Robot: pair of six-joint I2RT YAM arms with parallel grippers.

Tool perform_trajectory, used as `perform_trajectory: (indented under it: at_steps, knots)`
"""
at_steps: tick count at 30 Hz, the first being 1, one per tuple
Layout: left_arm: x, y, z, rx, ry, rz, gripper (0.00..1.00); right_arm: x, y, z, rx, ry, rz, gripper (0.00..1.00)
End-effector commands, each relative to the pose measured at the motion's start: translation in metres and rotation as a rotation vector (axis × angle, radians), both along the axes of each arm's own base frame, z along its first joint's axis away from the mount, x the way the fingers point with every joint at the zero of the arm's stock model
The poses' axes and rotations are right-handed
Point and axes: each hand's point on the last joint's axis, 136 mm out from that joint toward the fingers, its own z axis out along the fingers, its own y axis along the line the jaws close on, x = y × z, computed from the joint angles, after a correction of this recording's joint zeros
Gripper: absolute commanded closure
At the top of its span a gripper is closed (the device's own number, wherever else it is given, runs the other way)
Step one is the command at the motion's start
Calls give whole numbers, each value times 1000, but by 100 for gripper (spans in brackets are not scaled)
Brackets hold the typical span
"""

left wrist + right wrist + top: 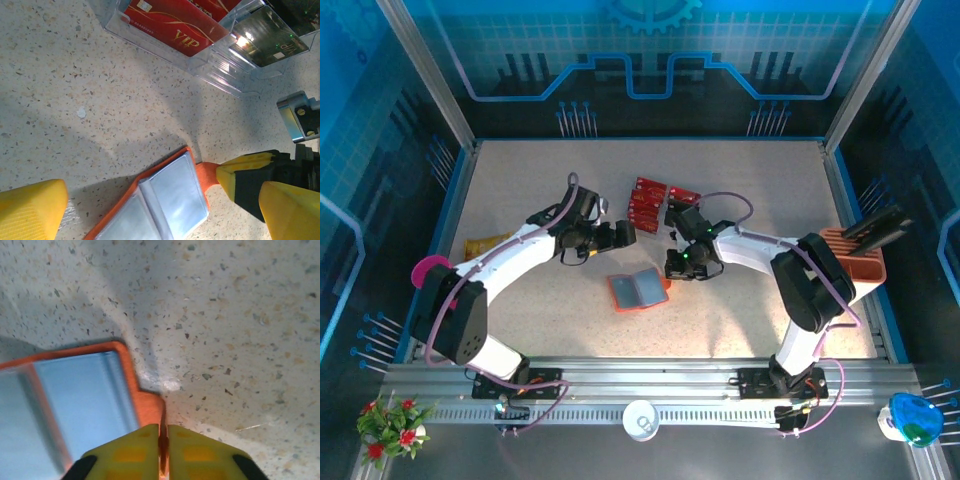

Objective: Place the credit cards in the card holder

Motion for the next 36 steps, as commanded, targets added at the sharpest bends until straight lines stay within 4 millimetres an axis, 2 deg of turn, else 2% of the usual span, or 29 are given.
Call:
perform_trajectory:
  at_steps: [1, 8, 12, 16, 17, 18, 20, 23, 29, 34, 36]
  knots:
    - [1, -7, 6, -14, 8, -27, 1, 10, -5, 3, -20, -15, -36, 100]
    - [2, -16, 5, -14, 16, -49, 1, 12, -30, 2, -57, -20, -129, 100]
    - [3, -20, 3, -9, 22, -53, 1, 5, -44, 0, -84, -7, -169, 100]
    - [4, -19, 0, 1, 26, -47, 1, -2, -47, 2, -75, 3, -197, 100]
    - [4, -19, -1, 2, 27, -46, 1, -3, -47, 3, -67, 1, -200, 94]
    - [4, -19, -1, 5, 27, -45, 1, -3, -46, 5, -58, -5, -203, 83]
    - [5, -18, -2, 10, 27, -41, 1, -1, -47, 16, -48, -30, -205, 68]
    - [7, -16, -2, 23, 24, -34, 1, 13, -48, 48, -29, -121, -205, 60]
    - [11, -13, 0, 38, 16, -19, 1, 57, -46, 113, 0, -295, -108, 57]
    - [11, -10, 1, 42, 12, -9, 1, 95, -37, 145, -49, -358, 76, 57]
    - [12, -7, 1, 41, 8, 1, 1, 106, -36, 146, -104, -360, 147, 58]
